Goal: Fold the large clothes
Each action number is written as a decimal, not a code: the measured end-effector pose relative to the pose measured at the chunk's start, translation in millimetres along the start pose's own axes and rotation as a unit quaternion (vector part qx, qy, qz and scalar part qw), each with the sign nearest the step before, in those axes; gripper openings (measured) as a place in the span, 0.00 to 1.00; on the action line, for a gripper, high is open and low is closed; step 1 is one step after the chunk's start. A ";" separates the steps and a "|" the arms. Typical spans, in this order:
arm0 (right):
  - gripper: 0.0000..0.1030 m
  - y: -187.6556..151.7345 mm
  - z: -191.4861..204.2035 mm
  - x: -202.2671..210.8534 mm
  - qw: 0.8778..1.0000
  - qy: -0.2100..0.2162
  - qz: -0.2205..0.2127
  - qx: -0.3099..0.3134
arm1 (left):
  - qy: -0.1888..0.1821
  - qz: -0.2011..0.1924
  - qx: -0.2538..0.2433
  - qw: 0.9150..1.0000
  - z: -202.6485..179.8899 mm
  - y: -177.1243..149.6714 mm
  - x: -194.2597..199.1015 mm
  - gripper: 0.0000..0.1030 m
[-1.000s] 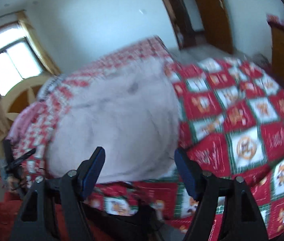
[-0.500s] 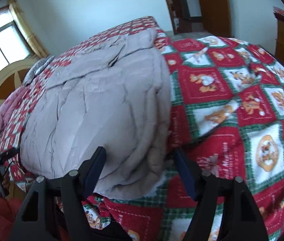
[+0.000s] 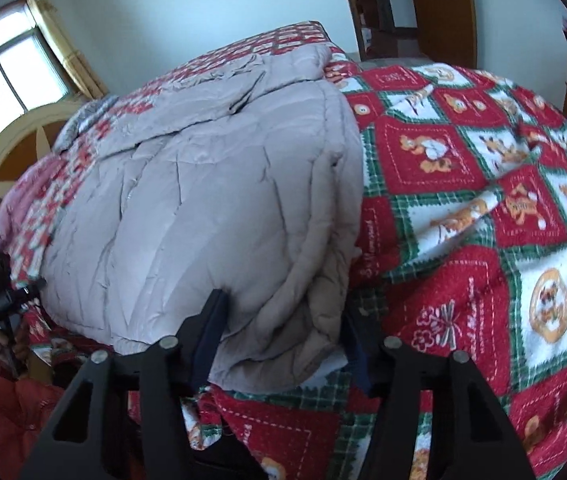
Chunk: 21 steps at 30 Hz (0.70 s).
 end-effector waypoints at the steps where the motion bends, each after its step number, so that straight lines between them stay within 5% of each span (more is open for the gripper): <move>1: 0.54 0.7 0.9 -1.1 1.000 0.000 0.000 0.005 | -0.006 0.002 0.006 1.000 -2.0 1.2 -0.8 0.36; 5: 0.27 3.0 2.7 -3.3 1.000 0.013 -0.011 0.000 | -0.017 -0.011 0.003 1.000 -9.7 6.4 1.8 0.18; 8: 0.17 6.8 4.2 5.4 0.999 0.036 -0.025 -0.032 | -0.049 -0.049 0.003 0.998 -27.3 23.7 18.1 0.14; 13: 0.13 27.5 22.7 37.0 0.990 0.098 -0.073 -0.064 | -0.104 -0.123 -0.026 0.987 -72.2 63.5 55.6 0.13; 21: 0.12 52.4 59.2 89.6 0.978 0.157 -0.123 -0.058 | -0.143 -0.146 -0.103 0.974 -132.5 71.2 94.0 0.12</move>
Point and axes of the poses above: each gripper's, at about its wrist camera, not at the fingertips, and x roughly against the way its jaws point, z to its left, y to its top, the point moved 9 cm from there along -x, roughly the way its jaws point, and after that the axes turned 12 degrees about -z, right-handed, at the moved point
